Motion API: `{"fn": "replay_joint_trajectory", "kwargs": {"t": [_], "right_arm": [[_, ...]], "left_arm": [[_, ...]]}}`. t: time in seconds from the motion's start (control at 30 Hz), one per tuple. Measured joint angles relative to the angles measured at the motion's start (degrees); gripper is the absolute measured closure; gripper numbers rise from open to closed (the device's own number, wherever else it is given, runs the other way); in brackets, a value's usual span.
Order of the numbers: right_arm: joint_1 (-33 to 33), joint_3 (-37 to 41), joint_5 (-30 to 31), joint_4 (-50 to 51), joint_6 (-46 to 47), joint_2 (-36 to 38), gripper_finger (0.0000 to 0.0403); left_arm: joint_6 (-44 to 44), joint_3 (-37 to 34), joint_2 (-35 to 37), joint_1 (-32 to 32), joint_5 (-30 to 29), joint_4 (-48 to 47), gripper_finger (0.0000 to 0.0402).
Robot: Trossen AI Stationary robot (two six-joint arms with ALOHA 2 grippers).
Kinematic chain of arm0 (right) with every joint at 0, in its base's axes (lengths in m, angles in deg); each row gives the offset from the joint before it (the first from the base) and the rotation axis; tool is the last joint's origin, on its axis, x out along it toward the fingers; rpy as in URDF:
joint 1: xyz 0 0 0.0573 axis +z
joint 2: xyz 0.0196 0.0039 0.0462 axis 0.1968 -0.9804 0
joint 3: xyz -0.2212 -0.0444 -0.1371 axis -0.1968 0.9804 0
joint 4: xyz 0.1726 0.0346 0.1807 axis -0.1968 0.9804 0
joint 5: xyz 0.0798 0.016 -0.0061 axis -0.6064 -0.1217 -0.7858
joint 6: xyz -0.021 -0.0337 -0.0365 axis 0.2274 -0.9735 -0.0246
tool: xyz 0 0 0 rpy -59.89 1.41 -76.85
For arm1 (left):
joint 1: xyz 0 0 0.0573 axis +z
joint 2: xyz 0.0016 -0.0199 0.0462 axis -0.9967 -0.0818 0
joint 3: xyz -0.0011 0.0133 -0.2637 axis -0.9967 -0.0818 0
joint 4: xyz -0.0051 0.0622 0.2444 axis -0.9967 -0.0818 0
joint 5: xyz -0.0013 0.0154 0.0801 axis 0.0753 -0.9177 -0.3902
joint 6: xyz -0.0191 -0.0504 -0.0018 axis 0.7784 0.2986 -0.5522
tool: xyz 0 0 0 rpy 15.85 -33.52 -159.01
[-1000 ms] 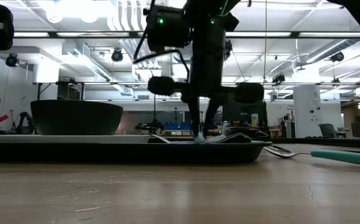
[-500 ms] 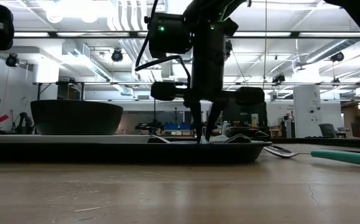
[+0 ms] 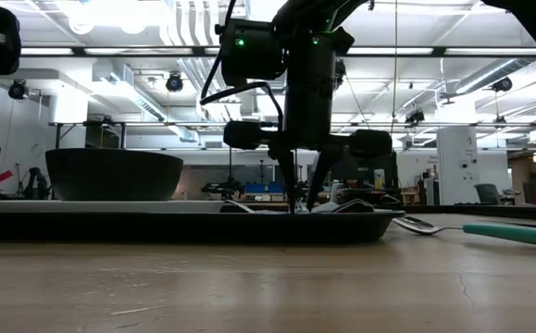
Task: Set up tray
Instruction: Put the blue fork on top of the gray napkin, then put the blue spoon on top of the gray napkin to the left of the blue fork
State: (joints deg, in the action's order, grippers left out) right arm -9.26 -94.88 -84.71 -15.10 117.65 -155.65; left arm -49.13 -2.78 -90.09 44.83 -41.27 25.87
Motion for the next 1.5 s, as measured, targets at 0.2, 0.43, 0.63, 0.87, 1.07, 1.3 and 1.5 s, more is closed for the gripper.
{"fn": "replay_joint_trajectory", "kwargs": {"t": [0.2,0.43,0.63,0.87,1.07,1.3,1.5], "right_arm": [[0.0,-0.2,-0.1,0.2,-1.6,0.0,0.0311],[0.0,-3.1,-0.2,0.2,-9.9,0.6,0.0304],[0.2,-7.4,-1.4,-0.3,-18.7,0.8,0.0313],[1.7,-10.1,-2.7,7.8,-16.0,0.9,0.0327],[5.6,-11.7,-1.7,19.9,-11.5,1.0,0.0334],[9.2,-10.5,-1.3,19.6,-10.6,2.1,0.033],[11.5,-5.3,1.9,19.5,-9.5,6.7,0.0321]], "left_arm": [[0.0,0.0,0.0,0.0,0.0,0.0,0.0316],[0.0,0.0,0.0,0.0,0.0,0.0,0.0316],[0.0,0.0,0.0,0.0,0.0,0.0,0.0316],[0.0,0.0,0.0,0.0,0.0,0.0,0.0316],[0.0,0.0,0.0,0.0,0.0,0.0,0.0316],[0.0,0.0,0.0,0.0,0.0,0.0,0.0316],[0.0,0.0,0.0,0.0,0.0,0.0,0.0316]]}}
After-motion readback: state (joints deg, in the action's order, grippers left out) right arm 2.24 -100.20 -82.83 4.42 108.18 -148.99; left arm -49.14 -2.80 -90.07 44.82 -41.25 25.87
